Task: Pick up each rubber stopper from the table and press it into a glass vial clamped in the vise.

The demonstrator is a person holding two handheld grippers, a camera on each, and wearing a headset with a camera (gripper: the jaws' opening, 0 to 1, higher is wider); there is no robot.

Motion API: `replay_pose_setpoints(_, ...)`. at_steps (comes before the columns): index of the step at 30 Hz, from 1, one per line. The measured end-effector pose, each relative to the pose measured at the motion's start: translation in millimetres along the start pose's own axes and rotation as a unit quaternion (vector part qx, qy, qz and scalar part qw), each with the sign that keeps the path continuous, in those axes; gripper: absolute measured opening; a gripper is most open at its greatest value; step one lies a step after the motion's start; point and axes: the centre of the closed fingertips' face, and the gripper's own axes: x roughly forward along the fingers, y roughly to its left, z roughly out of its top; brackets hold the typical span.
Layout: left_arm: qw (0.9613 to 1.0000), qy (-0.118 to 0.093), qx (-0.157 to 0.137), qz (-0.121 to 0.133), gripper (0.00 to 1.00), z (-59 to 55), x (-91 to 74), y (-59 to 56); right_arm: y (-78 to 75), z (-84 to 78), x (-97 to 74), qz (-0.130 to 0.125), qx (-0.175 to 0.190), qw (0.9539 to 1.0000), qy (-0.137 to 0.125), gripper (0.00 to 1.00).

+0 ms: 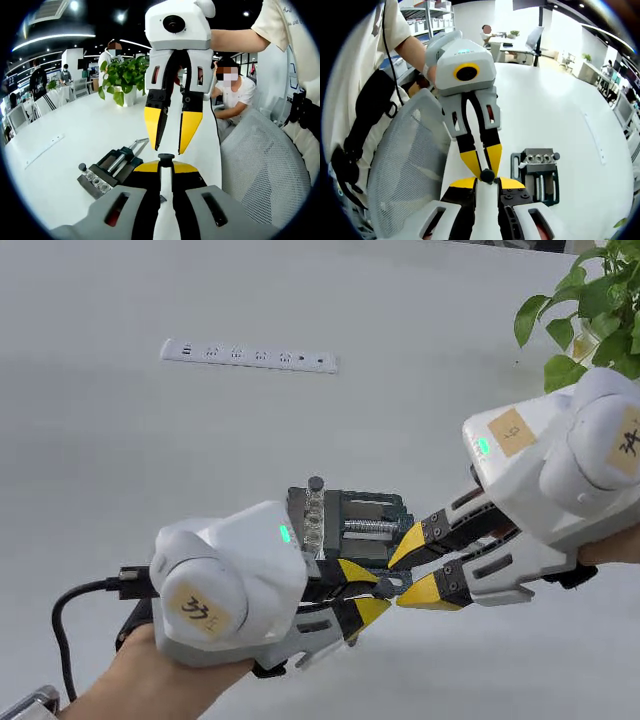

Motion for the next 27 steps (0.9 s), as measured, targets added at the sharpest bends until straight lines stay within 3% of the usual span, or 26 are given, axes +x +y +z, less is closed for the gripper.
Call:
replay_pose_setpoints(12, 0.9996, -0.019, -0.014, 0.016, 0.03, 6.5, -1.9, 1.1, -1.4, 5.9, 1.6, -0.004, -0.001, 1.0, -0.006, 0.08)
replay_pose_setpoints(27, 0.9995, -0.03, 0.006, 0.012, 0.03, 9.8, -3.2, -1.3, -0.4, 6.0, 0.0, 0.013, 0.012, 0.9997, -0.014, 0.07)
